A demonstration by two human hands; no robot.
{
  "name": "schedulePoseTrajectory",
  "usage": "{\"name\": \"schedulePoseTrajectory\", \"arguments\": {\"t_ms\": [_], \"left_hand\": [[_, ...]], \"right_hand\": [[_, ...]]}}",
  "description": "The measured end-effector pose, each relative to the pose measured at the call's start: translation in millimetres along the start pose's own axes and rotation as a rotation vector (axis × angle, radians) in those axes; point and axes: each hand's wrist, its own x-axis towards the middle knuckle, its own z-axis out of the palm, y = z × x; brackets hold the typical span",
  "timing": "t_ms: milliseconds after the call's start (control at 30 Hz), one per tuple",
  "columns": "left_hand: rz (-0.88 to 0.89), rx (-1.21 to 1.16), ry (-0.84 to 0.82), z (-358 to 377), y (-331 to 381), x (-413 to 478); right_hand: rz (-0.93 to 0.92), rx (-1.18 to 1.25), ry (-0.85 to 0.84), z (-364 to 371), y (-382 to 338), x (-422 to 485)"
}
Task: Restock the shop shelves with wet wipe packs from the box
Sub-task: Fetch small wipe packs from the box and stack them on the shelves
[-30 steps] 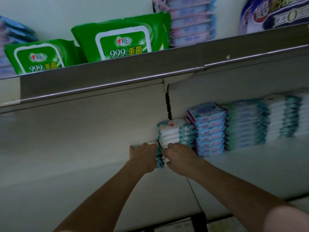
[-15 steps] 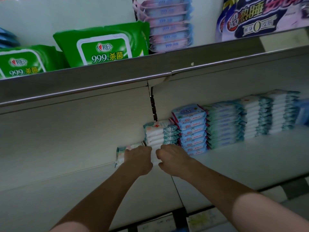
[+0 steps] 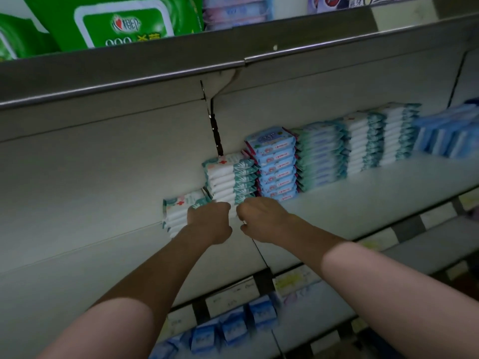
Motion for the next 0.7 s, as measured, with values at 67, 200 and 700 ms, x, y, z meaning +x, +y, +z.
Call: {"name": "schedulePoseTrajectory", "arguments": {"t_ms": [67, 200, 700], "left_hand": [[0.015, -0.003, -0.004, 2.1, -0.1, -5.6], [0.059, -0.003, -0.031, 4.7, -0.5, -20.4], [0.441, -0.069, -0.029, 18.2, 12.5, -110.3]], "right_hand": [[0.017, 0.003, -0.018, -2.1, -4.8, -7.2], [0.072, -0.002, -0.051, -4.8, -17.6, -25.5], [0.484, -0.126, -0.236, -20.5, -97.7, -126.4]]}}
